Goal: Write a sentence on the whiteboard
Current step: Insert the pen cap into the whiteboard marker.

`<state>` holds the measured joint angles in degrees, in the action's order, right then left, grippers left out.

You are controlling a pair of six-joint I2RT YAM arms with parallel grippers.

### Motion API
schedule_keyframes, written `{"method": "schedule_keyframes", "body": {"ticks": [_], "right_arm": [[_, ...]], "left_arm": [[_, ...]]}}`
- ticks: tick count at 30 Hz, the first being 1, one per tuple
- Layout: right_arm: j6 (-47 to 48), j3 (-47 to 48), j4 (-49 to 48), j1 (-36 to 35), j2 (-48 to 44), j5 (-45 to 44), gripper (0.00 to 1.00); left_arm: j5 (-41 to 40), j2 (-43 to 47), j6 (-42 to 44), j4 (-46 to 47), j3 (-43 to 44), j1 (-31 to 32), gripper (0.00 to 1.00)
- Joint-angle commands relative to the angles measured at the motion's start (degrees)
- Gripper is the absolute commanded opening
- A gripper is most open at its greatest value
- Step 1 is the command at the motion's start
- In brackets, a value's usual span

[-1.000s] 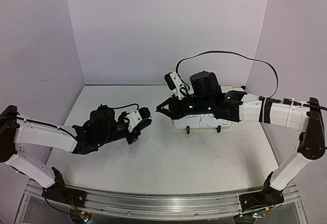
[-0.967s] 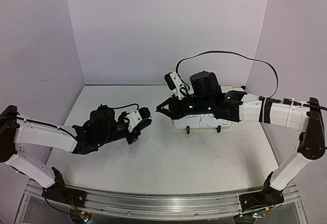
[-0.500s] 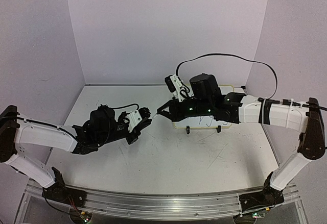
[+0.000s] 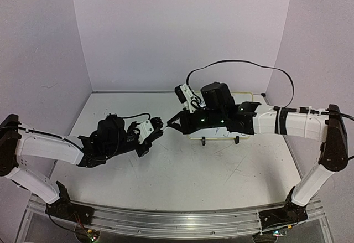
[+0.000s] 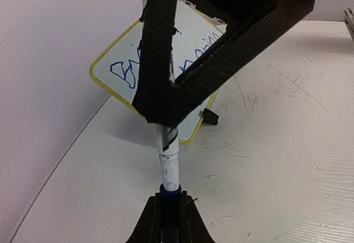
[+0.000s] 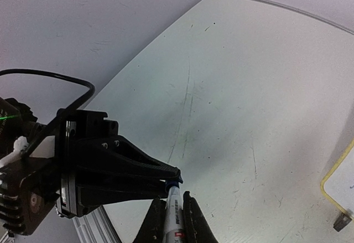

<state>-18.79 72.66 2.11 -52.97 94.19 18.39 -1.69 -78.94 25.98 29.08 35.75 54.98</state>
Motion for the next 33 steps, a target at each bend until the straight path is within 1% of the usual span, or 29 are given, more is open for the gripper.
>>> {"method": "schedule_keyframes", "body": {"ticks": [1,8,11,14,15,18,21,24,27,29,31,33], "right_arm": [[-0.2,2.3,-1.5,-1.0,2.1,0.7,0.00],[-0.5,4.3,-1.1,-2.0,6.3,1.3,0.00],[-2.6,5.8,-1.0,-2.4,10.1,3.7,0.00],[-3.0,6.3,-1.2,-4.1,12.4,2.7,0.00],[-3.4,6.4,-1.6,-4.7,14.7,3.6,0.00],[-4.9,6.8,-3.3,-5.5,17.6,4.8,0.00],[-6.4,8.0,-3.8,-6.1,19.8,5.6,0.00],[-8.0,9.4,-3.9,-6.5,22.8,7.7,0.00],[-9.2,9.5,-3.9,-7.0,24.5,7.8,0.00],[-9.6,9.6,-4.0,-7.1,24.8,7.2,0.00],[-9.1,9.1,-3.8,-7.0,22.6,4.7,0.00],[-8.9,8.5,-3.4,-6.2,19.1,3.0,0.07]], "left_arm": [[0.5,0.9,0.6,3.4,0.5,0.1,0.00],[-0.3,0.9,-0.4,3.4,0.7,0.1,0.00],[-1.1,0.8,-1.4,3.4,1.3,0.1,0.00],[-1.4,1.3,-2.3,3.5,1.9,0.1,0.00],[-1.2,1.8,-2.8,3.5,2.1,0.1,0.00],[-0.6,2.8,-3.1,3.5,2.3,0.2,0.00],[-0.6,3.8,-2.7,3.6,1.5,0.3,0.00],[-2.5,4.3,-1.4,3.7,0.8,1.2,0.00],[-3.4,5.4,-1.1,4.0,0.4,1.6,0.00],[-3.7,6.2,-1.6,4.1,0.0,1.7,0.00],[-3.7,6.9,-2.9,4.0,-0.8,1.7,0.00],[-4.3,7.8,-5.1,3.7,-2.2,1.7,0.00]]}}
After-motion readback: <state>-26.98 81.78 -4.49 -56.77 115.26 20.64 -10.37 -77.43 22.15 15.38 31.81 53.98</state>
